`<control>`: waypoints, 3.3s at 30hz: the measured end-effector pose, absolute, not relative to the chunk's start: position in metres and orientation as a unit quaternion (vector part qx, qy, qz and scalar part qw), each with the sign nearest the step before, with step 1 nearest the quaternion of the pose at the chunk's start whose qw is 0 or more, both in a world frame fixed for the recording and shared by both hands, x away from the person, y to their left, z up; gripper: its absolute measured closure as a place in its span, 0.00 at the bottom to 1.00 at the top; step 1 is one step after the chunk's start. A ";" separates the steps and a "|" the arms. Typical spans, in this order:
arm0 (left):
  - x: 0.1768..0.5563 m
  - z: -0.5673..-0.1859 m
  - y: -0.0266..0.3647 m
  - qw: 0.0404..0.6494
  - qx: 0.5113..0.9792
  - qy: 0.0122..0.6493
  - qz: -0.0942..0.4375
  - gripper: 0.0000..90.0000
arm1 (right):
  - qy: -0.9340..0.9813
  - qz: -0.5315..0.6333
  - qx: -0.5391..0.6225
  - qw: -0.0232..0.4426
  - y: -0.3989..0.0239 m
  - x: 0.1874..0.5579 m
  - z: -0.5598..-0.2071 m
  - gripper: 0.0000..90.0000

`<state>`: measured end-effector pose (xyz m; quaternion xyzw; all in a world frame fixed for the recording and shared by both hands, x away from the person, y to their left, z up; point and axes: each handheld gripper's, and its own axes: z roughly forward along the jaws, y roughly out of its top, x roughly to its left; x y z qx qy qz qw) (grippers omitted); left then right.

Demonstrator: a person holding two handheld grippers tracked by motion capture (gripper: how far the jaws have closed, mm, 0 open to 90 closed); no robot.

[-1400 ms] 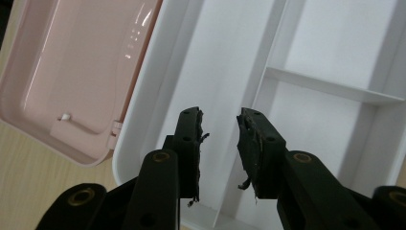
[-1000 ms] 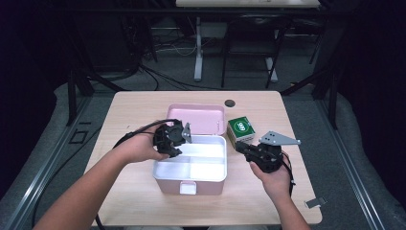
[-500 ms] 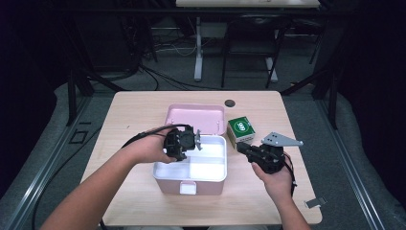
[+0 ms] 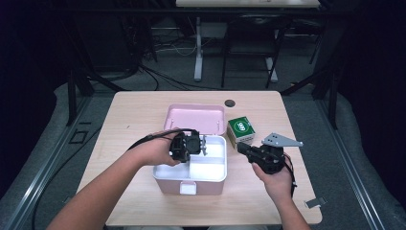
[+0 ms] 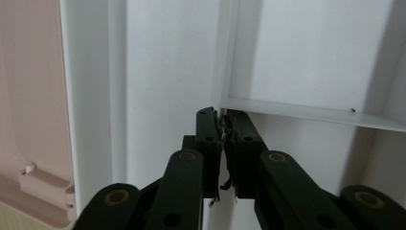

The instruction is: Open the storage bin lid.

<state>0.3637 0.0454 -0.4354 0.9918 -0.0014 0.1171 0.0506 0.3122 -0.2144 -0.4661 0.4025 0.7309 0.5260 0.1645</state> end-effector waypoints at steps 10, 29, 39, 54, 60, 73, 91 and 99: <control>0.360 -0.434 0.044 0.039 0.991 -0.037 0.119 0.96 | 0.730 0.527 0.405 0.159 -0.214 0.313 -0.468 0.94; 0.358 -0.434 0.040 0.031 0.994 -0.025 0.098 0.96 | 0.727 0.530 0.406 0.161 -0.213 0.314 -0.469 0.94; 0.360 -0.441 0.036 0.019 0.995 -0.028 0.090 0.95 | 0.728 0.529 0.406 0.162 -0.214 0.314 -0.469 0.94; 0.359 -0.437 0.036 0.020 0.995 -0.024 0.093 0.96 | 0.726 0.530 0.408 0.162 -0.216 0.314 -0.468 0.94; 0.357 -0.431 0.036 0.022 0.995 -0.019 0.095 0.97 | 0.723 0.533 0.408 0.162 -0.217 0.314 -0.468 0.94; 0.352 -0.414 0.043 0.038 0.993 -0.015 0.109 0.99 | 0.723 0.533 0.408 0.164 -0.217 0.312 -0.467 0.93; 0.355 -0.390 0.062 0.063 0.992 0.032 0.107 0.99 | 0.724 0.531 0.408 0.163 -0.218 0.311 -0.467 0.90; 0.358 -0.384 0.079 0.065 0.990 0.063 0.104 0.99 | 0.725 0.529 0.409 0.165 -0.218 0.311 -0.466 0.85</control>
